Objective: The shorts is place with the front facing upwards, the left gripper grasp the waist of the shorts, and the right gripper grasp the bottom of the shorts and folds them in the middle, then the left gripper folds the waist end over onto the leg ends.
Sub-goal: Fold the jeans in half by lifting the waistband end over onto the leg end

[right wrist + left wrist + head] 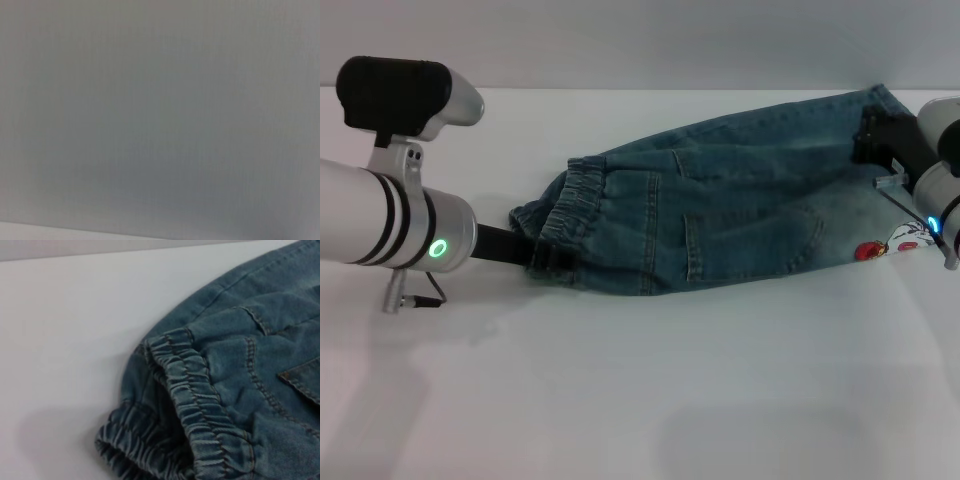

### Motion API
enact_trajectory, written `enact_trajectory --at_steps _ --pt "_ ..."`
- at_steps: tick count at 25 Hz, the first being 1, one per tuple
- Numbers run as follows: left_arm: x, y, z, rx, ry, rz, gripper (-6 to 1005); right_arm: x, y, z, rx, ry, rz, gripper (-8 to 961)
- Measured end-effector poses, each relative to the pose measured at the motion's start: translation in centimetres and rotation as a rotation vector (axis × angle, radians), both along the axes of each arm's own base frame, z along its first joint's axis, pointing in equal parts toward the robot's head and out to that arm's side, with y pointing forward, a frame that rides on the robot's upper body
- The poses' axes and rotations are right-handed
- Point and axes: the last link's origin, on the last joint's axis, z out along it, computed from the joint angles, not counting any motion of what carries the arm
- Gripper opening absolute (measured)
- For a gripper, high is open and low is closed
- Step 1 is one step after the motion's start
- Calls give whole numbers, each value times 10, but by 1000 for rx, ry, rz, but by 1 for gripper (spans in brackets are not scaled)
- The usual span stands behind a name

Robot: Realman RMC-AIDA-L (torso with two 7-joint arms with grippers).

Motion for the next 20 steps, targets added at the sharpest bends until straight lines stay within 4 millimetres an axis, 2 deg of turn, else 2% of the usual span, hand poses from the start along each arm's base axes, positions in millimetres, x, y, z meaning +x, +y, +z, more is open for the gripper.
enact_trajectory --at_steps 5,13,19,20 --pt "2 -1 -9 -21 6 -15 614 1 -1 -1 -10 1 -7 1" --pt "-1 1 -12 -12 1 -6 614 1 -1 -2 -18 -1 -11 1" --pt "-7 5 -7 73 -71 5 614 0 -1 0 -16 6 -11 1" --pt "-9 5 -6 89 -82 7 556 1 -2 0 -16 7 -13 1"
